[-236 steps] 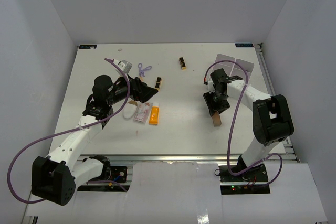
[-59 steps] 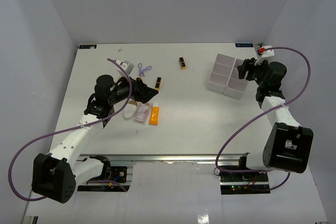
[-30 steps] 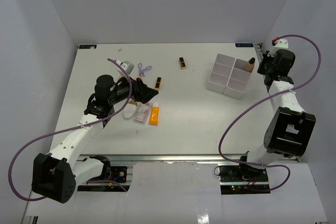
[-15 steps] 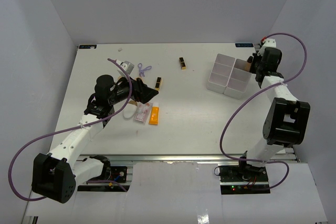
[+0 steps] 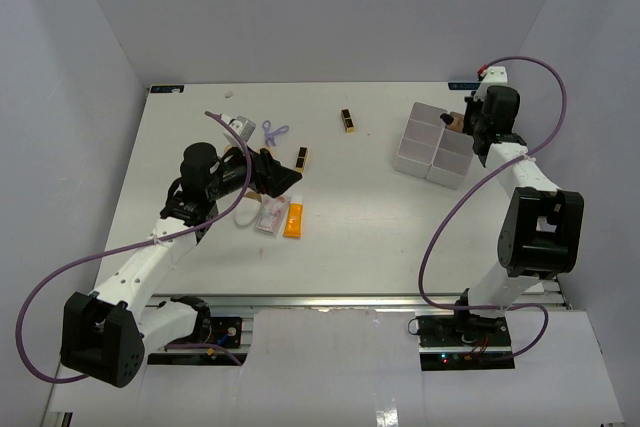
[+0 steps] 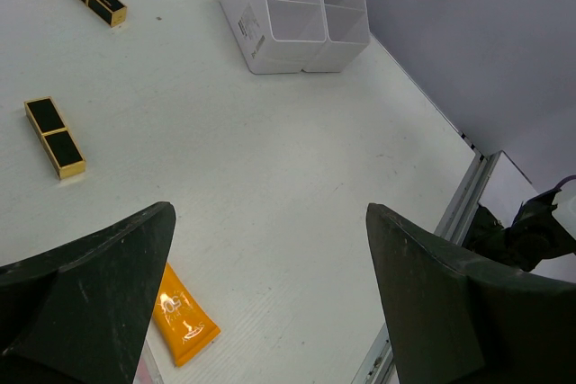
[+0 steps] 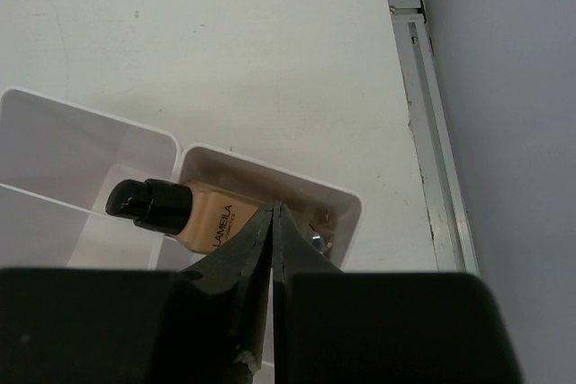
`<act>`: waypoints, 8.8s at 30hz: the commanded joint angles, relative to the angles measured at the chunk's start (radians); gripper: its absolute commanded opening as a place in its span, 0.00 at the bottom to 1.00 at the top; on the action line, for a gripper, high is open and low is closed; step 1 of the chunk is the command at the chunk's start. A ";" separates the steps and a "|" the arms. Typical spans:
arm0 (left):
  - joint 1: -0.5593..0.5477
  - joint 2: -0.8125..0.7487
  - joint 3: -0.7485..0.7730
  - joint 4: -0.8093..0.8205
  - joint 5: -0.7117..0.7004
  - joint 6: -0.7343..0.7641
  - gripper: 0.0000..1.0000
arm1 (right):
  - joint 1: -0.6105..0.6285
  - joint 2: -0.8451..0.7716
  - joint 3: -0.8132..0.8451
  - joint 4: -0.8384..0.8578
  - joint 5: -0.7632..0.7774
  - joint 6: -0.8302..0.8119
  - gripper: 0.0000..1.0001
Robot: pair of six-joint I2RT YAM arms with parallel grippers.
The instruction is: Organize the makeup
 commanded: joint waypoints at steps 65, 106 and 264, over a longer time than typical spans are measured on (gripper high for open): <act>-0.158 1.253 1.296 -0.858 -0.741 0.230 0.60 | -0.086 -0.593 -0.424 -0.253 -1.295 -0.188 0.51; -0.273 0.808 1.002 -0.447 -0.210 0.094 0.01 | -0.151 -0.612 -0.461 -0.186 -1.311 -0.120 0.53; -0.137 0.099 0.169 -0.235 -0.264 0.083 0.98 | 0.265 0.210 0.310 -0.214 0.124 -0.724 0.55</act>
